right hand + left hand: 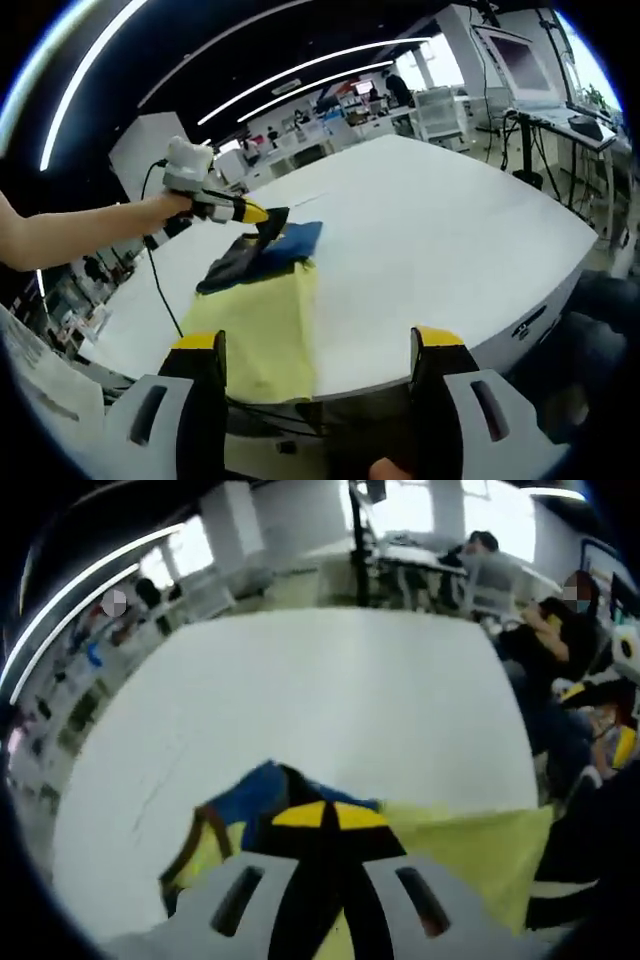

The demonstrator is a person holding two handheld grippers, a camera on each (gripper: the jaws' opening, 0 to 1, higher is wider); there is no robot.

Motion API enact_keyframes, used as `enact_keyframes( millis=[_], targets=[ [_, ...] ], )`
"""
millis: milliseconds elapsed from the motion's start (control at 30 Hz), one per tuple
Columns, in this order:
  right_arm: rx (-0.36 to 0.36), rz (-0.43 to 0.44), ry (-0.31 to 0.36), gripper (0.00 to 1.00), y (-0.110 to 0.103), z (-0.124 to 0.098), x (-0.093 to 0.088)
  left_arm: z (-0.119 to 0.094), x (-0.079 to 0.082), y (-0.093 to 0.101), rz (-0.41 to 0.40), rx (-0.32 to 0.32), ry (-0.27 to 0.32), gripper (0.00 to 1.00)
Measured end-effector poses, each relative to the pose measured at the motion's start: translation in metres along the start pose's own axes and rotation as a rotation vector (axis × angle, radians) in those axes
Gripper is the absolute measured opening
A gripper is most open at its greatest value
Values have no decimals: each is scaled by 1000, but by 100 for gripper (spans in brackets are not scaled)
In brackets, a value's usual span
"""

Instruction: Fold the garment on the visible template until the final outline fits inside the template.

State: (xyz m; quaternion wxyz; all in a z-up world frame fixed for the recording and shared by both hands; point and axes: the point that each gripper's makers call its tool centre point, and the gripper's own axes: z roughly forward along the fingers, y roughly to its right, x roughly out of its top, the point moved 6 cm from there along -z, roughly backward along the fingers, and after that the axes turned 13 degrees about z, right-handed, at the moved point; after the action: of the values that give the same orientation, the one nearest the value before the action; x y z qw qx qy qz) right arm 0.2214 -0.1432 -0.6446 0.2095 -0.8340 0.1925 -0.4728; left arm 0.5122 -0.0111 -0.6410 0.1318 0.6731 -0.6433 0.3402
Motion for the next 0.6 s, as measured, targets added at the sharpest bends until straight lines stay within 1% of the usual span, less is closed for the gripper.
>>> enact_keyframes(
  millis=[67, 167, 367, 533, 600],
  targets=[
    [-10, 3, 1, 75, 3, -2, 0, 6, -1, 6, -16, 2, -10, 0],
    [-24, 15, 9, 75, 7, -6, 0, 11, -1, 10, -18, 0, -13, 0],
    [-35, 28, 7, 75, 10, -11, -5, 14, 4, 8, -48, 2, -6, 0],
    [-29, 27, -10, 75, 14, -10, -7, 16, 13, 10, -52, 4, 4, 0],
    [-30, 27, -9, 75, 16, -9, -6, 19, 13, 11, -48, 1, 1, 0]
  ],
)
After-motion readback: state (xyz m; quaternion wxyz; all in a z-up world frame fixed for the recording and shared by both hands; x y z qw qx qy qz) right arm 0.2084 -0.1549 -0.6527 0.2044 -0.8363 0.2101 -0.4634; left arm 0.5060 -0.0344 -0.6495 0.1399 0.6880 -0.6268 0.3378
